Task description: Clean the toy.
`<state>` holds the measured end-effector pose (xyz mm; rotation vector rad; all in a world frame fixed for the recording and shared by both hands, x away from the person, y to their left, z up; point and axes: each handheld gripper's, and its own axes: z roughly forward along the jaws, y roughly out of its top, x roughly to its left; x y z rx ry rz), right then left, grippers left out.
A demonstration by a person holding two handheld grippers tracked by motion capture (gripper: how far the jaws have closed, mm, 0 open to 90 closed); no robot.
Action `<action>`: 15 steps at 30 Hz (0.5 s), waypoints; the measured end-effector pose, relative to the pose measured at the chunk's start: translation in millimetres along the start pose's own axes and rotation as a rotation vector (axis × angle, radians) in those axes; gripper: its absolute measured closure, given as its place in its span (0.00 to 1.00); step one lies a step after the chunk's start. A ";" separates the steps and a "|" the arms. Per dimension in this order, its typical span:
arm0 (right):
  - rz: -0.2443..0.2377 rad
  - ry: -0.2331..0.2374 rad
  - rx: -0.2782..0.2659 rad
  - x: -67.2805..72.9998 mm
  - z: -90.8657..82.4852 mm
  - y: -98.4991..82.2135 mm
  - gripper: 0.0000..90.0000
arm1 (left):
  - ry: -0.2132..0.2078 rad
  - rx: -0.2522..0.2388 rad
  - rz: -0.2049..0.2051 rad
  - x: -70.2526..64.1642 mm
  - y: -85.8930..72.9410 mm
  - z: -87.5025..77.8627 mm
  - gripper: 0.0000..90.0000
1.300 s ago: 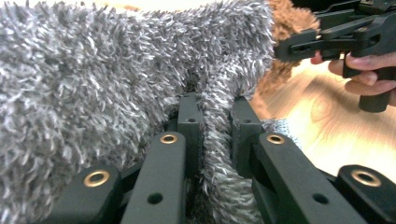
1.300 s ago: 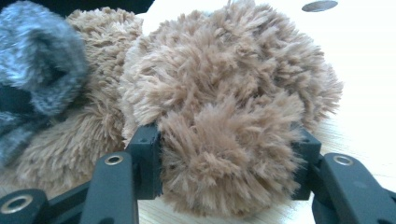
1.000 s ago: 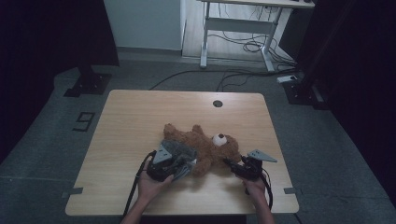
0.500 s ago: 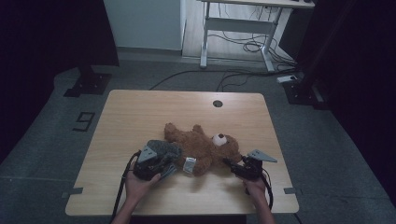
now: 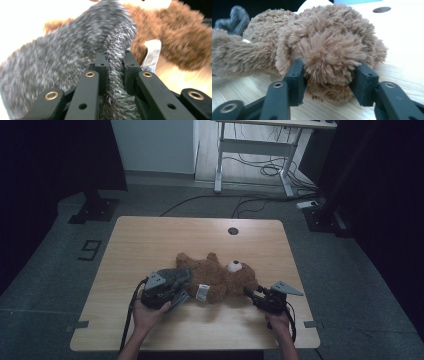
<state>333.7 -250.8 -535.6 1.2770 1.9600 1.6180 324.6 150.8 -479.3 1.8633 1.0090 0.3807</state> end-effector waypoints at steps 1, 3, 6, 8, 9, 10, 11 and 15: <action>0.001 0.006 0.000 -0.5 0.3 0.1 0.60 | -0.009 -0.008 0.003 -2.5 6.6 1.0 0.87; -0.010 0.005 0.005 -0.8 0.5 0.1 0.64 | -0.028 -0.017 0.018 -10.3 21.1 5.1 0.87; -0.020 0.004 0.009 -1.2 0.5 0.1 0.69 | -0.054 -0.013 0.067 -27.6 41.9 15.7 0.87; -0.022 0.004 0.009 -1.6 0.5 0.0 0.69 | -0.077 -0.008 0.092 -41.0 53.3 24.7 0.87; -0.022 0.005 0.009 -1.7 0.5 0.1 0.69 | -0.095 -0.004 0.107 -50.1 59.4 31.0 0.86; -0.023 0.005 0.009 -1.7 0.5 0.1 0.70 | -0.103 0.001 0.117 -55.6 62.7 34.8 0.87; -0.024 0.005 0.009 -1.6 0.5 0.2 0.70 | -0.118 0.008 0.131 -65.0 67.4 41.6 0.86; -0.022 0.005 0.009 -1.5 0.6 0.4 0.70 | -0.160 0.032 0.154 -91.8 74.7 64.7 0.87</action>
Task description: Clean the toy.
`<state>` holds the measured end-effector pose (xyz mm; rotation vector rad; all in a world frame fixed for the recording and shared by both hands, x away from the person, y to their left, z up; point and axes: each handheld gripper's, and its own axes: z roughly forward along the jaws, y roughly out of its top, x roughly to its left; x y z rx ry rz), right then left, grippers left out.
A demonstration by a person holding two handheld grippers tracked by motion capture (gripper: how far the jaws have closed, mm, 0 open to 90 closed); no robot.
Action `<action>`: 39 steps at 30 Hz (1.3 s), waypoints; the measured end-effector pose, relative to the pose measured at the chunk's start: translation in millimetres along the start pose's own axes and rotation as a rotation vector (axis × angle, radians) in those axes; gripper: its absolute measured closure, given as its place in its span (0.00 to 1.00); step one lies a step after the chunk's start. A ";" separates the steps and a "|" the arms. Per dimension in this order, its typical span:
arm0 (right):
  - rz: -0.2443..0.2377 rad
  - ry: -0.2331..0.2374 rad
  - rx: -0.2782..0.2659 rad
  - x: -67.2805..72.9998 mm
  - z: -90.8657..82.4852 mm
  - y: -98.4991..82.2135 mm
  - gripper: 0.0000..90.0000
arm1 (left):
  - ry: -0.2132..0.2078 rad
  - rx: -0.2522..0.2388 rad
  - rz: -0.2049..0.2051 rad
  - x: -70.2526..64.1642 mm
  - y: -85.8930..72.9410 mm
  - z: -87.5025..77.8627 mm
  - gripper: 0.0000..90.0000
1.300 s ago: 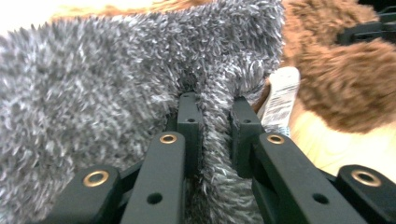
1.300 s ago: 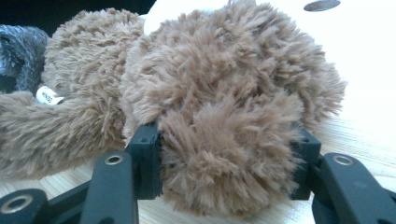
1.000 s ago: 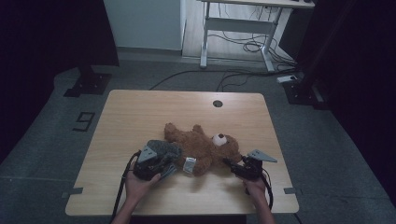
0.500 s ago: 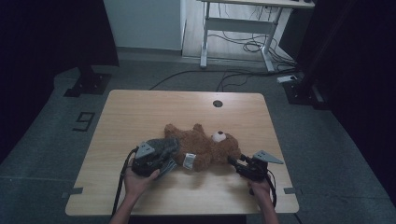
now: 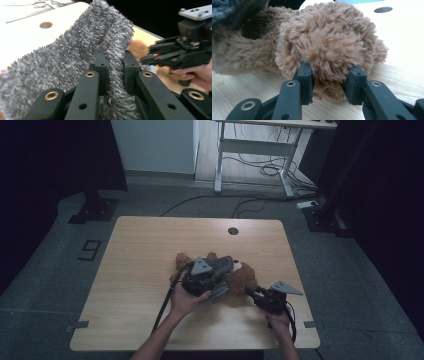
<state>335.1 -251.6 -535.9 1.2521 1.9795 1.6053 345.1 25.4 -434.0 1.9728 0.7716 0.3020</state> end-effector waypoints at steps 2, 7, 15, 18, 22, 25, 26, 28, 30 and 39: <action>0.002 -0.001 0.000 -0.4 0.0 0.0 0.69 | -0.015 0.016 0.005 -7.5 1.2 11.8 0.87; 0.018 0.000 0.000 -1.2 0.1 -0.4 0.69 | -0.043 0.086 0.033 -24.7 -4.3 40.1 0.87; 0.013 -0.009 0.011 -2.0 0.6 -0.8 0.69 | -0.057 0.155 0.012 -23.5 -19.1 54.8 0.86; 0.018 -0.012 0.012 -2.4 0.8 -0.8 0.68 | -0.057 0.164 0.006 -22.0 -23.0 55.2 0.86; 0.021 -0.025 0.016 -3.3 -0.2 -0.6 0.64 | -0.058 0.178 0.001 -21.4 -29.9 57.0 0.86; 0.026 -0.030 0.013 -4.4 -1.8 -0.2 0.59 | -0.058 0.187 -0.005 -21.0 -36.0 58.3 0.86; 0.021 -0.032 0.011 -4.5 -2.4 0.2 0.57 | -0.059 0.191 -0.008 -20.4 -37.9 58.5 0.86; 0.011 -0.039 0.005 -4.4 -4.1 1.4 0.53 | -0.059 0.194 -0.010 -19.7 -40.1 58.4 0.86; 0.010 -0.047 -0.018 -4.3 -6.7 2.9 0.50 | -0.062 0.197 -0.013 -19.4 -41.9 58.0 0.86; 0.030 -0.005 -0.031 -7.0 -4.9 5.2 0.68 | -0.060 0.198 -0.010 -18.9 -47.0 54.0 0.86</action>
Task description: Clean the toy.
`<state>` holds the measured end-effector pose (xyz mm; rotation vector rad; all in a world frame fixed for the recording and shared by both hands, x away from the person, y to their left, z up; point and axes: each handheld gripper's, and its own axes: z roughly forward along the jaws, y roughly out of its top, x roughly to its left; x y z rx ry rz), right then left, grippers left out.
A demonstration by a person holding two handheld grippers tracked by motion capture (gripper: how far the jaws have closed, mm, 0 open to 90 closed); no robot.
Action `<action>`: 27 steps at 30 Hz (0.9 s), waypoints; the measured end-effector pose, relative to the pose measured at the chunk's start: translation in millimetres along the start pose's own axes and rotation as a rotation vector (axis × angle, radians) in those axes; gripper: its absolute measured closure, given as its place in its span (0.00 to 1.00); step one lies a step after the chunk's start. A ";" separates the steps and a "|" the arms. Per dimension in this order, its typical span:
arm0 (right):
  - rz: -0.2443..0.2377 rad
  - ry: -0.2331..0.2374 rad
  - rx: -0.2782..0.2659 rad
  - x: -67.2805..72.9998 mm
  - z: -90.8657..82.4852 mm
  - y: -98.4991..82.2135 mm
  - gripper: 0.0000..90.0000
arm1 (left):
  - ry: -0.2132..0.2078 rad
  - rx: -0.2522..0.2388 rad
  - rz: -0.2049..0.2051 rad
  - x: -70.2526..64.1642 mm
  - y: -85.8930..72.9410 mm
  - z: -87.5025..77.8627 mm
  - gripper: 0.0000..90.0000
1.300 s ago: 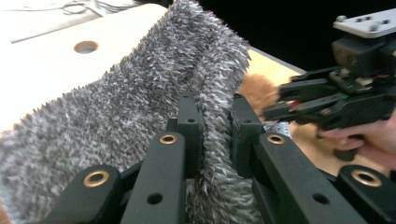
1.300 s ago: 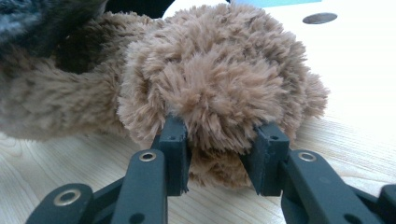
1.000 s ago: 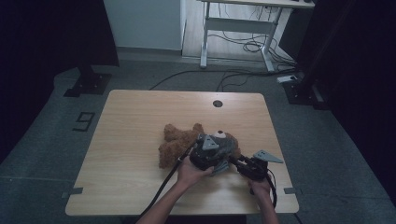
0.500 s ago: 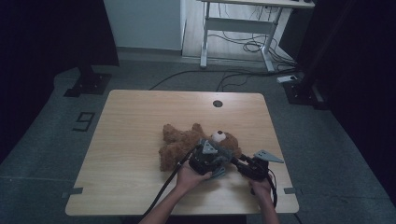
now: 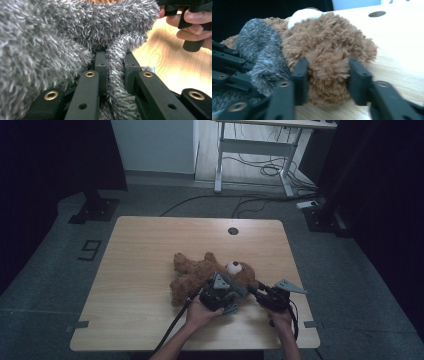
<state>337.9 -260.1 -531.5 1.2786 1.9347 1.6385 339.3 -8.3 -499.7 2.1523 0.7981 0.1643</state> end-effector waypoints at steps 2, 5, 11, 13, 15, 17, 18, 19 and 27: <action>-0.010 0.005 0.004 1.4 0.4 0.4 0.75 | 0.001 -0.008 -0.004 0.2 0.2 -2.4 0.86; 0.009 0.017 0.011 0.7 -0.2 0.5 0.80 | 0.000 -0.039 0.002 -2.9 3.9 -7.4 0.86; 0.027 0.037 0.012 1.9 -1.6 1.7 0.82 | 0.007 -0.098 0.032 -16.3 25.9 -11.6 0.86; 0.026 0.041 0.015 2.3 -2.1 1.8 0.82 | 0.018 -0.106 0.043 -20.9 34.1 -8.6 0.86; 0.027 0.046 0.016 2.5 -2.4 1.8 0.82 | 0.024 -0.100 0.036 -21.1 37.9 -3.6 0.86; 0.027 0.044 0.014 2.6 -2.6 1.6 0.83 | 0.022 -0.088 0.018 -18.3 38.0 3.1 0.86; 0.027 0.041 0.015 2.2 -2.6 1.5 0.83 | 0.018 -0.085 0.012 -17.1 36.5 5.4 0.86; 0.029 0.039 0.016 1.8 -2.4 1.3 0.83 | 0.014 -0.081 0.009 -16.0 33.8 6.9 0.86; 0.028 0.043 0.021 1.9 -2.7 0.8 0.84 | 0.008 -0.027 0.023 -14.9 16.0 8.9 0.87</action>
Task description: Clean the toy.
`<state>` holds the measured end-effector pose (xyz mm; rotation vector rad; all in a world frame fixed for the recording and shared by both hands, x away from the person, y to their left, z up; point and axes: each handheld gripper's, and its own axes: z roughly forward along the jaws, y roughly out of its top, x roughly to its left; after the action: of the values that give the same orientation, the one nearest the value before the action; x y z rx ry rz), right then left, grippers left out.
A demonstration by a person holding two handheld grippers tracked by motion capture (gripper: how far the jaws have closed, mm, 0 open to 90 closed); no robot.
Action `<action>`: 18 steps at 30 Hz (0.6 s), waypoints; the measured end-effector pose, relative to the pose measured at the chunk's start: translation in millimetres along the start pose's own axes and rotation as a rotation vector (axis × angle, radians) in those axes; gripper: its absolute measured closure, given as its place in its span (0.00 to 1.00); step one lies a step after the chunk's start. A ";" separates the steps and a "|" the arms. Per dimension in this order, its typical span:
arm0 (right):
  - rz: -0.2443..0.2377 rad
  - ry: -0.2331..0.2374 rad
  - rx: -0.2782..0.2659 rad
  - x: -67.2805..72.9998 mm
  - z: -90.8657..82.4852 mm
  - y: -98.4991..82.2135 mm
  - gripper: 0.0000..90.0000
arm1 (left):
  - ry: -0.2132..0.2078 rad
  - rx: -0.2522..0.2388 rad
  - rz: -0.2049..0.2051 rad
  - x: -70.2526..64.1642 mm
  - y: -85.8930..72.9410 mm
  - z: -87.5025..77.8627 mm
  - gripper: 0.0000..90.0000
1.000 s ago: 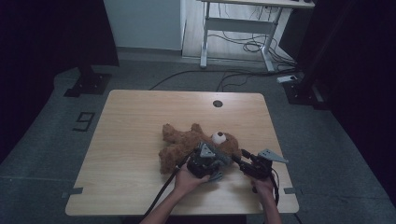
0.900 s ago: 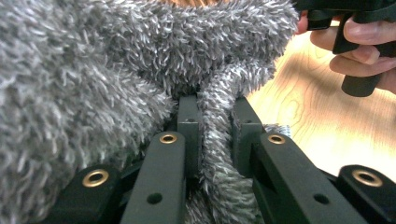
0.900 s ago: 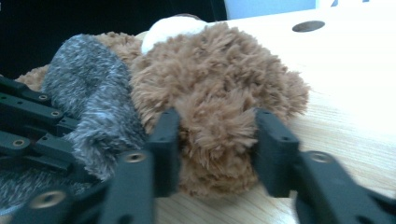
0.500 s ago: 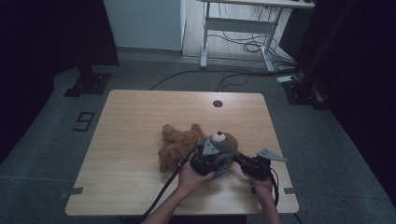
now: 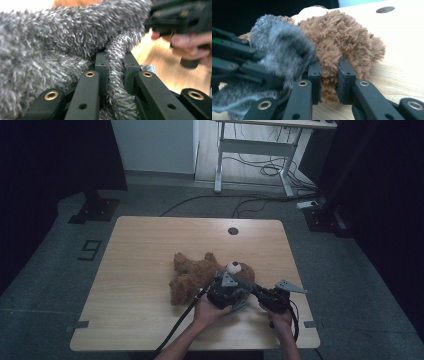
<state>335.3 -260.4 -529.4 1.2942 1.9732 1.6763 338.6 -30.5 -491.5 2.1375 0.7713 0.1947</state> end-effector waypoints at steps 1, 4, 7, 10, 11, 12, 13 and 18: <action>0.001 0.000 0.000 -0.1 -0.2 -0.1 0.84 | 0.005 0.012 0.005 -0.2 -2.9 1.2 0.87; 0.003 -0.002 0.001 -0.6 -0.6 -0.3 0.84 | 0.018 0.058 0.013 0.5 -13.2 7.4 0.87; 0.003 -0.001 0.003 -1.2 -0.8 -0.5 0.84 | 0.022 0.078 0.010 2.2 -21.0 11.7 0.87; 0.002 0.002 0.004 -2.1 -1.0 -0.9 0.84 | 0.023 0.068 0.007 1.5 -22.7 9.7 0.87; 0.001 0.002 0.003 -2.2 -1.1 -0.9 0.84 | 0.023 0.065 0.008 1.1 -22.3 8.3 0.87; 0.003 0.003 0.002 -2.1 -1.2 -0.8 0.84 | 0.023 0.057 0.009 0.9 -21.4 5.9 0.87; 0.003 0.003 0.000 -2.3 -1.3 -0.8 0.84 | 0.021 0.045 0.005 1.0 -20.2 3.2 0.87; 0.010 0.006 -0.003 -3.3 -1.2 -1.1 0.84 | 0.016 -0.031 0.000 2.1 -6.0 -14.2 0.87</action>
<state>335.9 -263.5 -531.1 1.3010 1.9699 1.6894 332.0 -17.1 -487.2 2.1090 0.7723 0.2232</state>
